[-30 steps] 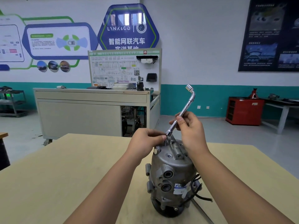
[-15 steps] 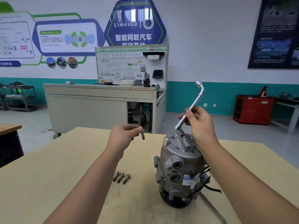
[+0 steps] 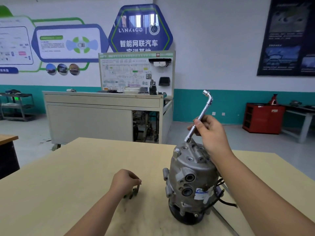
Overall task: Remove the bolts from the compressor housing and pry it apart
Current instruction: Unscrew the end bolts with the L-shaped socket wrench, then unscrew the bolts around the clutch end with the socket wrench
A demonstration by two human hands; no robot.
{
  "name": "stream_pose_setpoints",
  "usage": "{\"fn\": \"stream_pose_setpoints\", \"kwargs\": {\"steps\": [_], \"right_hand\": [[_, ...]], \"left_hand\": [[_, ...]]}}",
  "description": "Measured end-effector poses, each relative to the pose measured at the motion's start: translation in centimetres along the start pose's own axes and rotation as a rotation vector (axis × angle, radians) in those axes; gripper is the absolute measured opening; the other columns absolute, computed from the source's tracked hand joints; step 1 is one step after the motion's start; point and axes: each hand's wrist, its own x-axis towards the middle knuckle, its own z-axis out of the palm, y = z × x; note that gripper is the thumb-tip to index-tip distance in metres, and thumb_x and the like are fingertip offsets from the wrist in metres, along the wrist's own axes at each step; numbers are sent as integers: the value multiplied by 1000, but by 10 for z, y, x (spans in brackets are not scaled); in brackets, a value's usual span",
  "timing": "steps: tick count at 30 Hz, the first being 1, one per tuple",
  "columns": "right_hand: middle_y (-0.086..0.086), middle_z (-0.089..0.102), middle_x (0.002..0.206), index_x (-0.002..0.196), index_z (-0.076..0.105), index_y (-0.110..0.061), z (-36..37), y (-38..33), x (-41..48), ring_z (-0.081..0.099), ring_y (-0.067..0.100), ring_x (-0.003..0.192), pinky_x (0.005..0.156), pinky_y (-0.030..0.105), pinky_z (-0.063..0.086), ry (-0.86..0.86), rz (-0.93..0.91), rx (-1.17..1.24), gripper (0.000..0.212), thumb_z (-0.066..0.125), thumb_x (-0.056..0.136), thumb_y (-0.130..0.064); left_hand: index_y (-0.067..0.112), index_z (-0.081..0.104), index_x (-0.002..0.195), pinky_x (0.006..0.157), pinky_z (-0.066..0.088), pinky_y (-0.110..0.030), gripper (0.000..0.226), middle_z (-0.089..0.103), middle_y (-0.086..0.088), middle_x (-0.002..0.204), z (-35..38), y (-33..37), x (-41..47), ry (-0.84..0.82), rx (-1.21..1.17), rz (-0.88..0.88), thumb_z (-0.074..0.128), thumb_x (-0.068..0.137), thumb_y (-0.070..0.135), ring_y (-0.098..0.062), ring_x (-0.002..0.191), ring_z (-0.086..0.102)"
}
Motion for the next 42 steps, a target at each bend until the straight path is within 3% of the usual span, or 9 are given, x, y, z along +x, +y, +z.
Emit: {"fn": "stream_pose_setpoints", "kwargs": {"steps": [3,8,19,23,27,30,35,38,42], "right_hand": [[-13,70,65,88,54,-20,0,1,1,66,-1,68,66,13,51,-5,0,3,13,50,96,-11],[-9,70,65,87,54,-19,0,1,0,67,-1,68,63,10,49,-21,4,-11,12,50,96,-12],[-10,69,66,88,55,-18,-2,0,0,68,1,70,63,11,51,-25,20,-14,10,51,96,-13],[-7,68,68,88,55,-18,-1,-1,0,68,1,69,61,11,49,-18,29,-25,11,51,96,-13],[-1,67,76,87,55,-18,0,-4,-1,66,-1,66,59,8,47,-4,27,-27,12,51,96,-12],[3,66,78,87,55,-17,1,-9,-3,65,-3,63,57,7,46,10,27,-4,12,51,96,-12],[-7,65,58,86,56,-15,-22,-19,-11,62,1,57,56,15,50,89,65,123,13,49,97,-12],[-6,59,60,84,57,-15,-53,-9,-26,57,2,55,55,18,46,195,118,157,16,48,97,-15],[0,55,61,85,58,-9,-87,31,-66,51,2,49,49,21,43,199,246,-68,17,48,97,-16]], "left_hand": [[31,68,72,75,42,-27,11,65,8,75,9,0,5,19,140,-75,73,80,37,-16,89,62],[30,70,80,78,28,-33,19,64,7,87,19,2,14,38,297,-138,70,80,49,-18,116,38],[26,72,75,73,24,-33,17,60,12,74,29,-7,23,62,421,-141,64,77,41,-17,109,35],[31,66,108,84,29,-35,28,57,7,115,28,1,13,171,517,-24,53,88,45,-21,120,36],[28,52,128,99,31,-33,38,54,10,129,32,31,-20,313,-80,293,46,96,47,-18,130,35],[38,42,131,105,34,-28,56,48,17,133,40,51,-55,57,-486,462,37,81,63,-5,129,40],[53,40,117,82,40,-3,38,46,25,129,62,53,-78,-42,-598,505,40,83,72,9,120,43],[52,36,123,91,36,-4,68,40,26,135,69,45,-80,-37,-618,541,43,65,88,21,121,37],[49,28,132,110,28,-26,95,31,28,141,78,40,-80,-30,-574,594,43,51,97,5,135,30]]}}
